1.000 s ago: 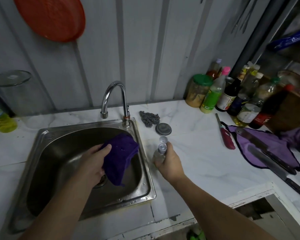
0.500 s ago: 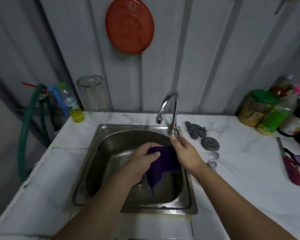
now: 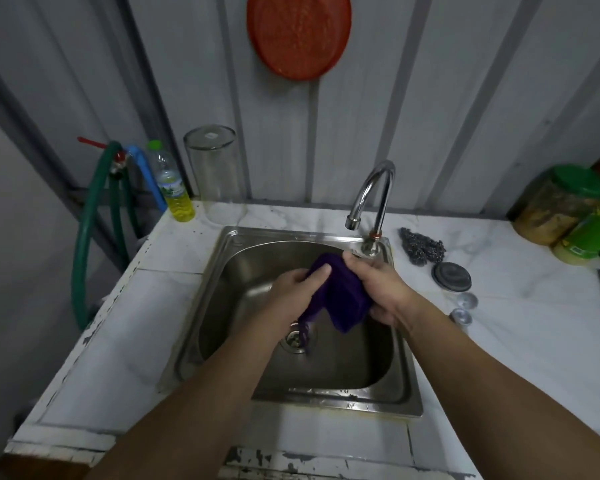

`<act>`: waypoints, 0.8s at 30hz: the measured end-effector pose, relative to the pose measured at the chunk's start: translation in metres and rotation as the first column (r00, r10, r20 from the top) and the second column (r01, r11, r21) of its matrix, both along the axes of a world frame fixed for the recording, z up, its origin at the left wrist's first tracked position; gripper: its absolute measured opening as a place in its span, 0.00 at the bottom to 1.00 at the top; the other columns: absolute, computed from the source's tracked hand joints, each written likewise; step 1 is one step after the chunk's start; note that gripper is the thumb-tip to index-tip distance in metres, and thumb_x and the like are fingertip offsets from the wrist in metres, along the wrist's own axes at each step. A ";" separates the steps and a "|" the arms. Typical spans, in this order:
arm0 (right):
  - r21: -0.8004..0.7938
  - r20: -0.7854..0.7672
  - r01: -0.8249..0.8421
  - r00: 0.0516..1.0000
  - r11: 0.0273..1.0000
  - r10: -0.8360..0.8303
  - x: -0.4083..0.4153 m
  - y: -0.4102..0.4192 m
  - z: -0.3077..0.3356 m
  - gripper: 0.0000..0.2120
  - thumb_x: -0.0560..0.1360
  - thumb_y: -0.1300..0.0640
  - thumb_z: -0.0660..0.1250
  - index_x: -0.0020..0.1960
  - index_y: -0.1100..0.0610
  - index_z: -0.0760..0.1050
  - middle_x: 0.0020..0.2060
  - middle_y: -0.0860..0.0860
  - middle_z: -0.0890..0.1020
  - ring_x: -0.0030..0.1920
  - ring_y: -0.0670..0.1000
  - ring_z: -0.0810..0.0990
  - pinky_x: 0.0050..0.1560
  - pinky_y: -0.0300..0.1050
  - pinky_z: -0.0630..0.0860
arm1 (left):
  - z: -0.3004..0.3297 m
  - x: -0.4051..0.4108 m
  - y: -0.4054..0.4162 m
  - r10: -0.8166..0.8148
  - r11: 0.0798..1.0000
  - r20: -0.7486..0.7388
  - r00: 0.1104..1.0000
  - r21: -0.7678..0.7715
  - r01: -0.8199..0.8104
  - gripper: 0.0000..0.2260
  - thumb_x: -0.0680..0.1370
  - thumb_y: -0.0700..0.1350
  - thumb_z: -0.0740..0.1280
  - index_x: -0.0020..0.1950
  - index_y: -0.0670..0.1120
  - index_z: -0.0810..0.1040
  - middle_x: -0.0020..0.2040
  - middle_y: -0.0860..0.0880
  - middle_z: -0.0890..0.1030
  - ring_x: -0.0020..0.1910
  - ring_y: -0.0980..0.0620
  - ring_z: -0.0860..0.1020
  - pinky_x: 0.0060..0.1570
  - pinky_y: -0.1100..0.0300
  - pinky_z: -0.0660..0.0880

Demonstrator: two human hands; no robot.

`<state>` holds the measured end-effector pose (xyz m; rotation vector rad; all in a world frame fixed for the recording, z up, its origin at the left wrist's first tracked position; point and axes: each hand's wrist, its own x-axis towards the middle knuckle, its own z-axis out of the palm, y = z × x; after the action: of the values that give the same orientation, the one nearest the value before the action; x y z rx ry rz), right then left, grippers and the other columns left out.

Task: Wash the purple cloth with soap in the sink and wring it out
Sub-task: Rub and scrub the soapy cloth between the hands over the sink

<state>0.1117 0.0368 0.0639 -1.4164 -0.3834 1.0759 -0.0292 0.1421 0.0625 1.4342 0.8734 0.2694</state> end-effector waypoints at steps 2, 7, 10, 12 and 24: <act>0.044 -0.054 0.030 0.998 0.999 -0.027 -0.006 0.004 0.000 0.34 0.71 0.44 0.74 0.65 0.67 0.75 0.55 0.68 0.83 0.50 0.63 0.84 0.56 0.60 0.81 | -0.007 -0.001 0.000 0.050 0.998 0.005 0.999 -0.033 -0.050 0.15 0.78 0.62 0.69 0.50 0.51 0.84 0.51 0.43 0.88 0.52 0.44 0.86 0.57 0.48 0.81; -0.021 -0.077 -0.039 0.996 0.999 0.038 -0.009 0.007 0.001 0.25 0.78 0.52 0.72 0.66 0.67 0.72 0.53 0.64 0.84 0.46 0.59 0.85 0.47 0.56 0.84 | -0.011 0.005 0.000 0.193 0.978 0.105 0.976 -0.104 -0.182 0.13 0.80 0.56 0.69 0.57 0.49 0.82 0.55 0.44 0.87 0.55 0.43 0.85 0.60 0.39 0.81; -0.104 -0.073 -0.210 0.976 0.972 0.203 -0.003 0.002 0.006 0.19 0.78 0.52 0.72 0.62 0.63 0.76 0.50 0.61 0.85 0.44 0.57 0.86 0.40 0.49 0.85 | -0.013 0.007 0.000 0.192 0.981 0.092 0.977 -0.034 -0.190 0.12 0.79 0.56 0.70 0.53 0.48 0.82 0.52 0.44 0.87 0.53 0.42 0.85 0.59 0.38 0.81; -0.157 0.001 -0.260 0.965 0.953 0.264 0.001 0.002 0.009 0.14 0.78 0.50 0.71 0.56 0.60 0.79 0.46 0.59 0.86 0.42 0.55 0.86 0.42 0.48 0.84 | -0.015 0.007 -0.001 0.180 0.984 0.071 0.981 -0.004 -0.181 0.11 0.79 0.56 0.69 0.52 0.50 0.83 0.50 0.45 0.87 0.51 0.44 0.85 0.58 0.39 0.81; -0.060 0.156 -0.005 0.988 0.998 0.014 0.001 0.000 -0.012 0.05 0.80 0.53 0.69 0.53 0.54 0.81 0.45 0.58 0.87 0.43 0.57 0.85 0.47 0.55 0.84 | -0.019 0.003 0.007 0.143 0.961 0.016 0.990 -0.241 -0.135 0.13 0.78 0.53 0.73 0.54 0.44 0.82 0.48 0.44 0.88 0.47 0.44 0.87 0.48 0.48 0.85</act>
<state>0.1128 0.0363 0.0516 -1.5589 -0.4746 0.9942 -0.0261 0.1487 0.0431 1.1432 0.9481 0.2826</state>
